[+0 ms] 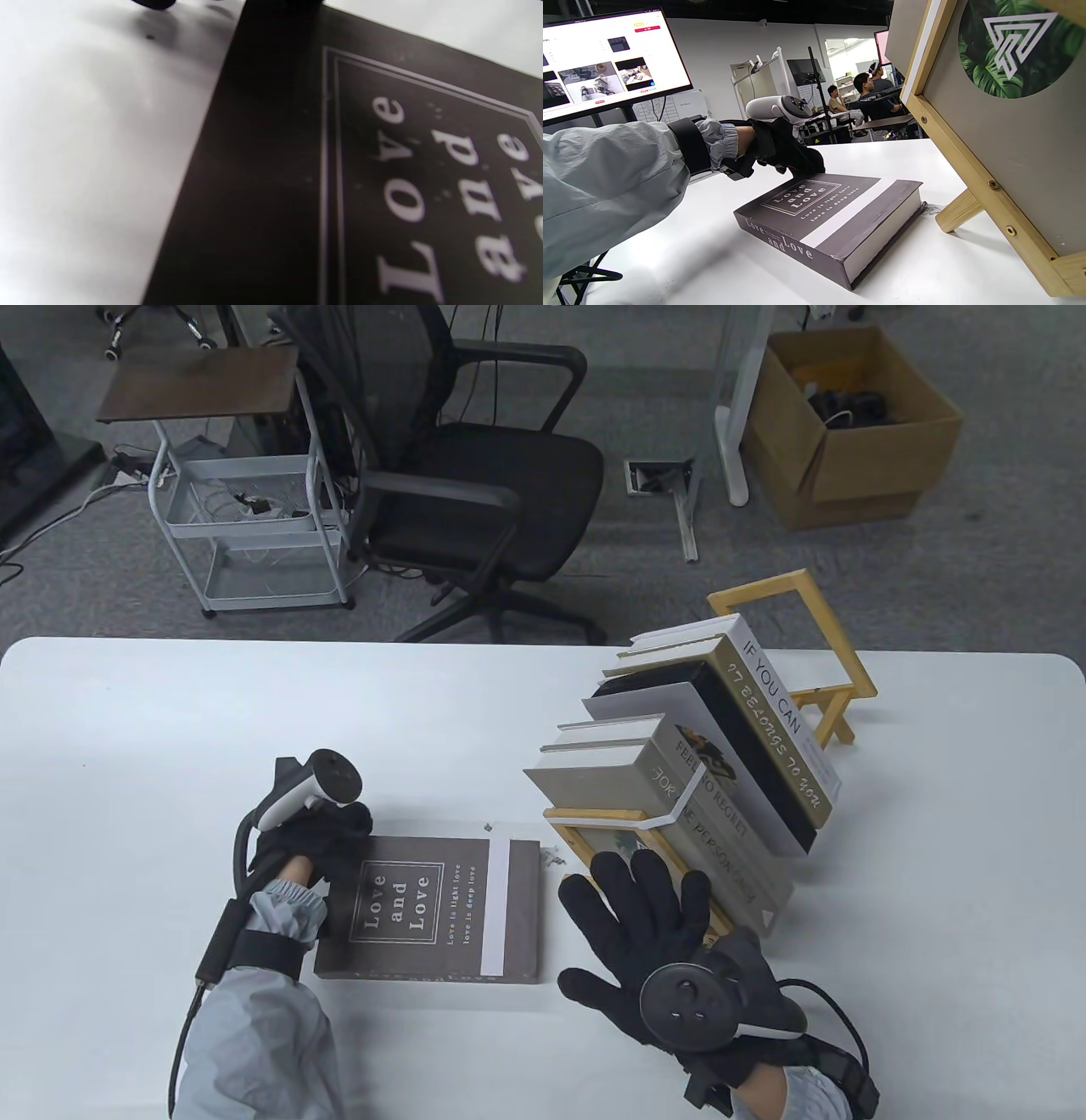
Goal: Push a thick book into a tightly packed book rack slot
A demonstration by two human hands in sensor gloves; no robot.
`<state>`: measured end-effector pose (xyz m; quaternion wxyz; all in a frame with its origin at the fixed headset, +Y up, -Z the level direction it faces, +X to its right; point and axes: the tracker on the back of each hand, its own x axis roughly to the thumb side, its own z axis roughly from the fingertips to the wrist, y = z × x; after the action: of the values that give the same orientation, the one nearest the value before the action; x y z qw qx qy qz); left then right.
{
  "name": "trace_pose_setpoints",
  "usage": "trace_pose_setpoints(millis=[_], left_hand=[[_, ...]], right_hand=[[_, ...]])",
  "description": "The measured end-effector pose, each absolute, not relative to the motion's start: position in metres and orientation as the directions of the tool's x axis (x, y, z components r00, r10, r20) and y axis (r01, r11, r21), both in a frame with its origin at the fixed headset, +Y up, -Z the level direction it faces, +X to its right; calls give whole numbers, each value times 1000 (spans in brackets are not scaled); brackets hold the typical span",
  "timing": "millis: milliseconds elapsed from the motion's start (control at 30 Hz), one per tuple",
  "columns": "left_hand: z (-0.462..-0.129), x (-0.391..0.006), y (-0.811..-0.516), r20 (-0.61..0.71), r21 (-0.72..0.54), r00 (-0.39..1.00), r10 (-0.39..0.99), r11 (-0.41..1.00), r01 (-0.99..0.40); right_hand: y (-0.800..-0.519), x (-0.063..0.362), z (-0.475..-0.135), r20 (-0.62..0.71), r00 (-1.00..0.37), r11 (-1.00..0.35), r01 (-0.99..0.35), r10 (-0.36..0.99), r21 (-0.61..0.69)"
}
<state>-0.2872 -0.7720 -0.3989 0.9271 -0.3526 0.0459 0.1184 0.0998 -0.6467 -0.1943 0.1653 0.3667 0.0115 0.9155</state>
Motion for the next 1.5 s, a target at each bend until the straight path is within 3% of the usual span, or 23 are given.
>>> trace_pose_setpoints(millis=[267,500,833,967,1133,1500], left_hand=[[-394,-298,-754,-185,-615,940,286,712,-337],[-389,-307,-756,-223,-599,887,404,662,-451],[-381,-319,-753,-283,-492,719,635,548,-677],[-376,-325,-751,-300,-462,605,738,442,-769],[-369,-326,-745,-261,-478,608,749,447,-756],[-349,-339,-709,-162,-355,569,807,490,-796]], right_hand=[[-646,100,-192,674,-671,-945,-296,309,138],[-646,100,-191,676,-670,-946,-295,307,137],[-646,100,-189,682,-665,-945,-297,306,134],[-645,100,-189,682,-664,-944,-302,308,132],[-645,101,-189,681,-662,-942,-308,313,133],[-644,102,-189,680,-659,-939,-316,321,137]])
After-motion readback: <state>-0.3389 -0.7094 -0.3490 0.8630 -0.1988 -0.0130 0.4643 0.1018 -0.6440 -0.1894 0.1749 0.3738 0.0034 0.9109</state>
